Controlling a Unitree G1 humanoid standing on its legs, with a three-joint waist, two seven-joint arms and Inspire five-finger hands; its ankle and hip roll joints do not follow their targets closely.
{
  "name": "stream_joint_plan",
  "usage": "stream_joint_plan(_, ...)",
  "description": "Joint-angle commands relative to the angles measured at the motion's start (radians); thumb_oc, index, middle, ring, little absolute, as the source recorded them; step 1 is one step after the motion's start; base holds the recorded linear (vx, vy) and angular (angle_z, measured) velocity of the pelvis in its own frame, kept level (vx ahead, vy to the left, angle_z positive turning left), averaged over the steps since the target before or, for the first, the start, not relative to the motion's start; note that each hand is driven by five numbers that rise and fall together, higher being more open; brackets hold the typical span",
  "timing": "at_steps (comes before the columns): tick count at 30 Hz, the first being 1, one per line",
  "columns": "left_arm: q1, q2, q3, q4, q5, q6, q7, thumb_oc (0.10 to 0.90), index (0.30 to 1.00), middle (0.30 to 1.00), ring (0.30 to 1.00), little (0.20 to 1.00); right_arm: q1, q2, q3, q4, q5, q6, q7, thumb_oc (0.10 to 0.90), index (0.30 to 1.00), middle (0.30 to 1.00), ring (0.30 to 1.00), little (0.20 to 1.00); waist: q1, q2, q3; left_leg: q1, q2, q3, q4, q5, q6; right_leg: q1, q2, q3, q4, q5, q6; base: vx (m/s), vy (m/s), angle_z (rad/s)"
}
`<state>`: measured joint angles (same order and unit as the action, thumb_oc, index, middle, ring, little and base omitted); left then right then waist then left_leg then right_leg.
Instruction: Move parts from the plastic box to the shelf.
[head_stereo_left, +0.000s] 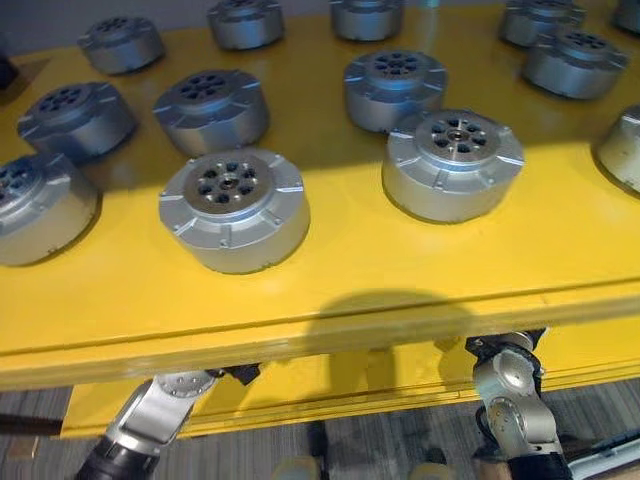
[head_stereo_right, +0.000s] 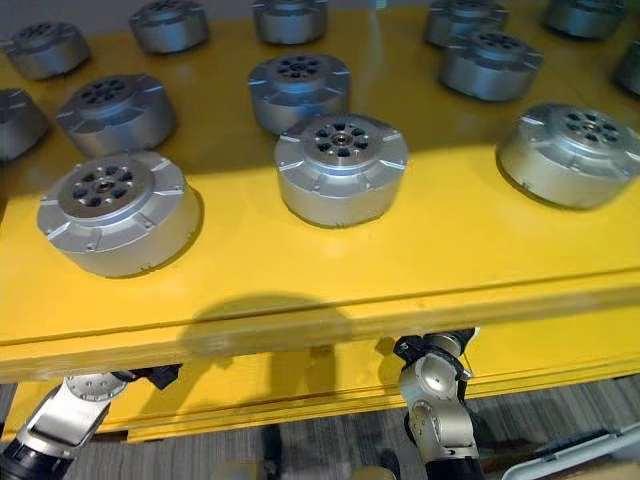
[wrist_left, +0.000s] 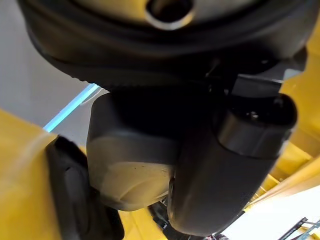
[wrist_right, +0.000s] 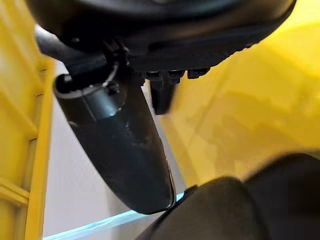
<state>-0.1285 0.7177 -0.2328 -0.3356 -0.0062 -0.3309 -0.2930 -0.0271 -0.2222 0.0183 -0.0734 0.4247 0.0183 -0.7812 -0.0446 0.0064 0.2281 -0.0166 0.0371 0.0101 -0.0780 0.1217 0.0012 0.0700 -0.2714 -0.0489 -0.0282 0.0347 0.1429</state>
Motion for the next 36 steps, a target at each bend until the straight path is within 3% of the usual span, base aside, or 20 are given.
stream_joint_plan(1, -0.157, -0.099, -0.016, -0.206, -0.122, -0.075, 0.074, 0.400, 0.300, 0.300, 0.300, 0.300, -0.085, -0.090, -0.037, -0.066, -0.161, -0.059, -0.107, 0.900, 1.000, 1.000, 1.000, 1.000, -0.029, 0.025, -0.070, 0.082, 0.125, 0.059, 0.031, -0.116, -0.061, -0.051, 0.053, -0.009, 0.129, -0.026, 0.013, -0.09, -0.084, 0.47)
stream_joint_plan(9, -0.258, -0.112, -0.097, -0.179, -0.320, -0.059, -0.034, 0.400, 0.300, 0.300, 0.300, 0.300, -0.165, -0.153, -0.044, 0.033, -0.226, 0.043, -0.266, 0.900, 1.000, 1.000, 1.000, 1.000, -0.050, 0.025, -0.062, 0.104, 0.138, 0.083, 0.042, -0.117, -0.078, -0.021, 0.056, 0.020, 0.111, -0.027, 0.026, -0.13, 0.030, -0.14)
stream_joint_plan(10, -0.286, -0.128, -0.118, -0.167, -0.352, -0.082, -0.051, 0.400, 0.300, 0.300, 0.300, 0.300, -0.175, -0.152, -0.044, 0.047, -0.219, 0.070, -0.266, 0.900, 1.000, 1.000, 1.000, 1.000, -0.059, 0.023, -0.063, 0.122, 0.137, 0.091, 0.043, -0.129, -0.077, -0.011, 0.050, 0.021, 0.112, -0.028, 0.029, -0.15, 0.107, -0.12)
stream_joint_plan(13, -0.340, -0.164, -0.144, -0.164, -0.367, -0.074, -0.061, 0.400, 0.300, 0.300, 0.300, 0.300, -0.204, -0.158, -0.038, 0.095, -0.232, 0.084, -0.253, 0.900, 1.000, 1.000, 1.000, 1.000, -0.069, 0.020, -0.062, 0.140, 0.138, 0.111, 0.048, -0.132, -0.077, 0.000, 0.044, 0.025, 0.111, -0.019, 0.031, -0.08, 0.095, -0.21)
stream_joint_plan(15, -0.455, -0.224, -0.197, -0.133, -0.353, -0.044, -0.034, 0.400, 0.300, 0.300, 0.300, 0.300, -0.279, -0.160, -0.006, 0.169, -0.245, 0.087, -0.206, 0.900, 1.000, 1.000, 1.000, 1.000, -0.099, 0.011, -0.069, 0.181, 0.141, 0.162, 0.056, -0.144, -0.076, 0.014, 0.041, 0.039, 0.117, -0.006, 0.035, -0.06, 0.114, -0.15)
stream_joint_plan(20, -0.543, -0.313, -0.223, -0.102, -0.381, 0.019, -0.082, 0.400, 0.300, 0.300, 0.300, 0.300, -0.345, -0.153, 0.000, 0.202, -0.243, 0.100, -0.169, 0.900, 1.000, 1.000, 1.000, 1.000, -0.119, -0.001, -0.091, 0.201, 0.138, 0.185, 0.071, -0.166, -0.074, 0.024, 0.047, 0.062, 0.125, -0.013, 0.032, -0.01, 0.038, -0.34)
stream_joint_plan(29, -0.547, -0.344, -0.218, -0.082, -0.356, 0.057, -0.077, 0.400, 0.300, 0.300, 0.300, 0.300, -0.359, -0.134, 0.006, 0.214, -0.247, 0.142, -0.131, 0.900, 1.000, 1.000, 1.000, 1.000, -0.118, -0.007, -0.114, 0.208, 0.134, 0.193, 0.087, -0.190, -0.069, 0.031, 0.043, 0.059, 0.130, -0.030, 0.034, 0.02, -0.003, -0.04)
stream_joint_plan(36, -0.487, -0.314, -0.188, -0.085, -0.351, 0.016, -0.108, 0.400, 0.300, 0.300, 0.300, 0.300, -0.324, -0.129, 0.014, 0.209, -0.258, 0.148, -0.113, 0.900, 1.000, 1.000, 1.000, 1.000, -0.093, -0.010, -0.122, 0.205, 0.127, 0.177, 0.087, -0.197, -0.059, 0.041, 0.049, 0.033, 0.132, -0.047, 0.028, 0.03, -0.101, 0.01)
